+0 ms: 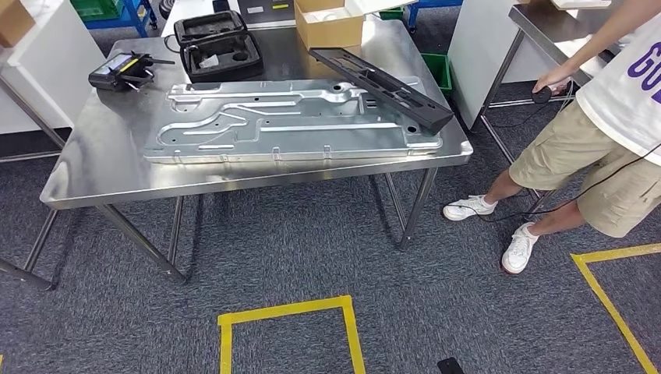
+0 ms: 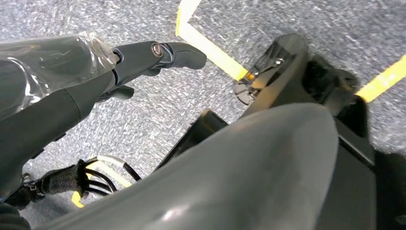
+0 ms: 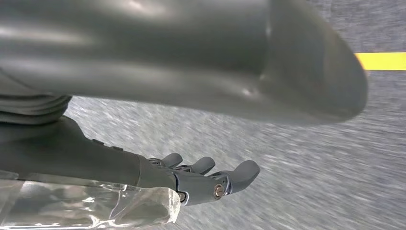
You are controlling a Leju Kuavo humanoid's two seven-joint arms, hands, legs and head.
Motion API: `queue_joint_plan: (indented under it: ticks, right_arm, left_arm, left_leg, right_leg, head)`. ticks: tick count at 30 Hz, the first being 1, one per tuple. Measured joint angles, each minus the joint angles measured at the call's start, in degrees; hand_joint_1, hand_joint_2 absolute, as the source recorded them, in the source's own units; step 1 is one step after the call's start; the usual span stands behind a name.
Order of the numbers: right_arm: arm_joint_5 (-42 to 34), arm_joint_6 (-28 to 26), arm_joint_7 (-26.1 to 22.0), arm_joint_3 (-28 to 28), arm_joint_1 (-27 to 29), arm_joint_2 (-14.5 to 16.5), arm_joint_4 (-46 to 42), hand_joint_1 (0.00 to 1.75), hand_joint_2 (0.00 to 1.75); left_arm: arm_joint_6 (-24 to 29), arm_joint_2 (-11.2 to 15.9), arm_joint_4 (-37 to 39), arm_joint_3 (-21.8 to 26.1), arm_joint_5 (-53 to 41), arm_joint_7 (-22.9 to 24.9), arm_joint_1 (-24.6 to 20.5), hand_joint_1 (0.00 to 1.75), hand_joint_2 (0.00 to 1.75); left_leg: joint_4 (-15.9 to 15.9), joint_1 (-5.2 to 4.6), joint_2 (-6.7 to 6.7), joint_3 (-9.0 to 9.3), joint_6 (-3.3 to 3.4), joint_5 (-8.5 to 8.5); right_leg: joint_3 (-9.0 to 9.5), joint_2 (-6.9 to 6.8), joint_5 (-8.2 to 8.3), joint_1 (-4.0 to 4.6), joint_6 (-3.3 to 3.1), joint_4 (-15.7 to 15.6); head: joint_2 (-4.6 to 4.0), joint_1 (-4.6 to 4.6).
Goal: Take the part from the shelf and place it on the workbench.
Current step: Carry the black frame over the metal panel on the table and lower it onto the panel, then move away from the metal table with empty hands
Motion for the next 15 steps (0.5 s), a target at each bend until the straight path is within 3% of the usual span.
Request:
queue_joint_plan:
  ticks: [2,4,5,6,8,9,10,11,12,13,15]
  right_arm:
    - [-0.66,0.19,1.40,-0.39,-0.38,1.11,1.53,0.00,0.00]
    - [-1.17,0.38,2.11,-0.74,-0.50,2.19,2.90,0.00,0.00]
    - [-1.32,0.45,2.28,-0.95,-0.56,2.68,3.46,0.00,0.00]
    - [-1.34,0.49,2.35,-1.16,-0.64,3.08,3.94,0.00,0.00]
    - [-1.26,0.50,2.23,-1.47,-0.79,3.61,4.54,0.00,0.00]
    - [-1.16,0.50,2.12,-1.56,-0.83,3.85,4.84,0.00,0.00]
    - [-1.01,0.50,2.00,-1.60,-0.85,4.04,5.14,0.00,0.00]
    - [-0.85,0.50,1.87,-1.63,-0.85,4.20,5.42,0.00,0.00]
    - [-0.70,0.50,1.78,-1.64,-0.85,4.37,5.67,0.00,0.00]
    - [-0.59,0.50,1.70,-1.65,-0.88,4.50,5.85,0.00,0.00]
    - [-0.51,0.51,1.55,-1.66,-1.04,4.72,6.20,0.00,0.00]
  left_arm:
    - [0.00,0.01,0.00,-0.05,-0.19,0.15,-0.10,0.00,0.00]
    - [-0.01,0.08,0.00,-0.13,-0.30,0.25,-0.08,0.00,0.00]
    - [-0.01,0.10,0.00,-0.16,-0.33,0.28,-0.03,0.00,0.00]
    - [-0.01,0.13,0.00,-0.19,-0.35,0.30,0.02,0.00,0.00]
    - [-0.01,0.14,0.00,-0.21,-0.43,0.31,0.01,0.00,0.00]
    - [0.00,0.14,0.00,-0.21,-0.45,0.27,-0.02,0.00,0.00]
    - [0.01,0.15,0.00,-0.21,-0.47,0.22,-0.04,0.00,0.00]
    - [0.02,0.16,0.00,-0.21,-0.47,0.16,-0.05,0.00,0.00]
    - [0.03,0.16,0.00,-0.21,-0.47,0.10,-0.06,0.00,0.00]
    - [0.03,0.17,0.00,-0.21,-0.47,0.03,-0.10,0.00,0.00]
    - [0.04,0.17,0.00,-0.22,-0.48,-0.11,-0.32,0.00,0.00]
  left_leg:
    - [0.72,0.08,0.15,-0.62,-0.51,0.59]
    - [1.32,0.29,0.03,-1.05,-1.27,0.38]
    - [2.60,0.46,-0.12,-1.59,-1.83,-1.07]
    - [5.15,0.70,-0.27,-2.51,-2.41,-3.53]
    - [13.10,1.42,-0.39,-4.89,-3.38,-9.38]
    - [16.94,1.76,-0.39,-5.72,-3.68,-11.05]
    - [19.21,2.06,-0.39,-5.80,-3.92,-11.26]
    - [19.40,2.31,-0.39,-4.90,-4.09,-10.27]
    - [17.23,2.52,-0.40,-2.88,-4.20,-8.61]
    - [13.26,2.69,-0.44,0.02,-4.25,-7.13]
    - [4.20,2.73,-0.85,6.02,-4.02,-6.39]
  right_leg:
    - [1.70,0.11,-0.95,0.39,-0.91,-3.18]
    - [1.08,0.11,-0.27,0.35,-1.95,-3.05]
    - [0.64,0.13,0.25,0.26,-2.48,-3.07]
    - [0.04,0.20,0.85,0.14,-2.88,-3.12]
    - [-1.41,0.47,1.99,0.10,-3.17,-3.10]
    - [-2.19,0.59,2.54,0.08,-3.10,-3.08]
    - [-2.92,0.66,3.06,0.04,-2.98,-3.06]
    - [-3.61,0.71,3.54,-0.01,-2.81,-3.05]
    - [-4.18,0.76,4.00,-0.09,-2.58,-3.03]
    - [-4.61,0.82,4.40,-0.16,-2.31,-3.03]
    - [-5.22,0.94,5.07,-0.15,-1.66,-2.96]
  head:
    - [0.00,0.09]
    - [0.00,0.10]
    - [0.00,0.08]
    - [0.00,0.05]
    - [0.00,0.02]
    - [0.00,0.03]
    - [0.00,0.03]
    - [0.00,0.03]
    - [0.00,0.03]
    - [0.00,0.03]
    - [0.00,0.04]
